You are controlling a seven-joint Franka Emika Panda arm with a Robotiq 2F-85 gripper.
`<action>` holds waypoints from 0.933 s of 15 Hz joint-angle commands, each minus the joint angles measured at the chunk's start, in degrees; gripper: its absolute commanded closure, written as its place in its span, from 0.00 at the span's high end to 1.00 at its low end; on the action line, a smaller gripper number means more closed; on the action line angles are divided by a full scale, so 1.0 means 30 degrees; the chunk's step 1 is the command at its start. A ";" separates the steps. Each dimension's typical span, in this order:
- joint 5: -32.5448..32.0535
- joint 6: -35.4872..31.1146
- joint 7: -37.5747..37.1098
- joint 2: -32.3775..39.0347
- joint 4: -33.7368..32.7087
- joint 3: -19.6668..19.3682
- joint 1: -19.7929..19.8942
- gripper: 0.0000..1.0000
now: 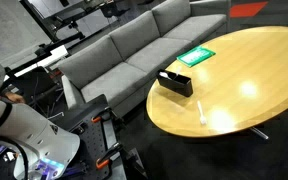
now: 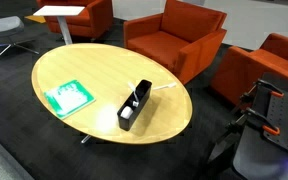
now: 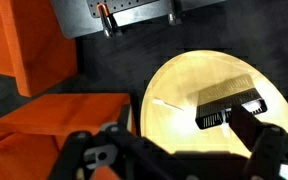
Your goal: Move the fork on the table to the left
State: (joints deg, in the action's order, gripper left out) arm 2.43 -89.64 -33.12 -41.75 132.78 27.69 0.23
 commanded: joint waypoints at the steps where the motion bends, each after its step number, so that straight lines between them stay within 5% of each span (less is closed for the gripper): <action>1: -0.0345 0.0017 -0.0392 0.0259 -0.0037 -0.0453 -0.0680 1.00; 9: 0.0943 -0.0407 -0.2008 0.1921 -0.0612 -0.0869 0.0107 1.00; 14: 0.0560 -0.6217 -0.5601 0.5921 -0.0195 -0.1860 0.1206 1.00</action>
State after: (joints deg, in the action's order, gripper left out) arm 4.81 -100.13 -43.92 -32.28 133.07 24.08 2.53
